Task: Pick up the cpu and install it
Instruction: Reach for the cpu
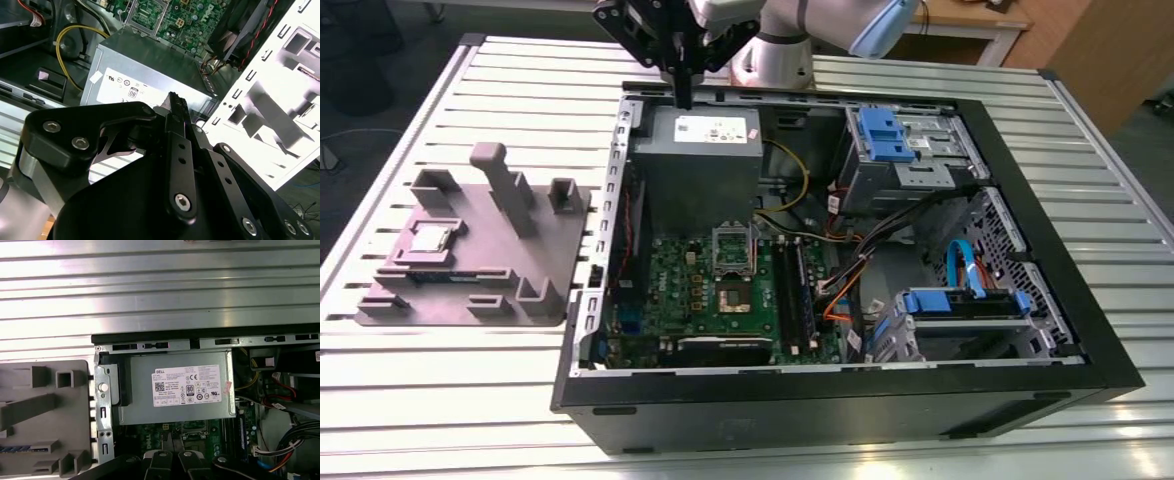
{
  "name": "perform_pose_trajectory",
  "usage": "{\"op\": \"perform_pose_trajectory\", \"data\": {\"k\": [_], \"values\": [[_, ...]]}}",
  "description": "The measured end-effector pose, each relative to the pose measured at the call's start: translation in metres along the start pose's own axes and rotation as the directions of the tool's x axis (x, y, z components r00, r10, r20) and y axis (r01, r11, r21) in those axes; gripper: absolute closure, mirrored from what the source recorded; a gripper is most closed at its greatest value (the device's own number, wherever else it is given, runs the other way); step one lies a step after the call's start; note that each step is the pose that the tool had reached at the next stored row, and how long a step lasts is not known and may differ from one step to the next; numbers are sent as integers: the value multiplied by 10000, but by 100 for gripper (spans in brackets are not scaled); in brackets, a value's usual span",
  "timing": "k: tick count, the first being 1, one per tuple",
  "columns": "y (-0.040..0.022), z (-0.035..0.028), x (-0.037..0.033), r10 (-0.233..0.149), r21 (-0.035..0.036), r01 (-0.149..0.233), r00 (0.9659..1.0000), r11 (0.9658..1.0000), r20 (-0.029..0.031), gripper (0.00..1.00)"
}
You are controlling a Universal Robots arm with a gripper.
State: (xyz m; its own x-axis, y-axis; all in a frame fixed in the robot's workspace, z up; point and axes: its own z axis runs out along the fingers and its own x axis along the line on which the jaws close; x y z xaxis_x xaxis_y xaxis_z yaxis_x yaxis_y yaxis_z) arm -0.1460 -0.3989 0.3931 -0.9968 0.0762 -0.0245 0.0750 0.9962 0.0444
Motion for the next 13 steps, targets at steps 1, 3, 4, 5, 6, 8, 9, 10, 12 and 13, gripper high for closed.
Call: {"op": "perform_pose_trajectory", "data": {"k": [1, 3, 4, 5, 6, 8, 9, 10, 12, 13], "values": [[0, 0, 3, 0, 0, 0, 10000, 10000, 0, 89], [-1, 0, 8, 0, 1, 0, 10000, 10000, 0, 89], [-1, 0, 11, 1, 0, -1, 10000, 10000, 0, 89], [-1, 0, 13, 0, 0, 0, 10000, 10000, 0, 89], [-1, 0, 16, 0, 0, 0, 10000, 10000, 0, 89], [-2, -1, 20, 0, 0, 0, 10000, 10000, 0, 89], [-2, -1, 23, 0, 0, 0, 10000, 10000, 0, 89], [-2, -1, 25, 0, 0, 0, 10000, 10000, 0, 89], [-2, -1, 29, 1, 1, -1, 10000, 10000, 0, 89], [-2, -1, 31, 0, 0, 0, 10000, 10000, 0, 89]]}}
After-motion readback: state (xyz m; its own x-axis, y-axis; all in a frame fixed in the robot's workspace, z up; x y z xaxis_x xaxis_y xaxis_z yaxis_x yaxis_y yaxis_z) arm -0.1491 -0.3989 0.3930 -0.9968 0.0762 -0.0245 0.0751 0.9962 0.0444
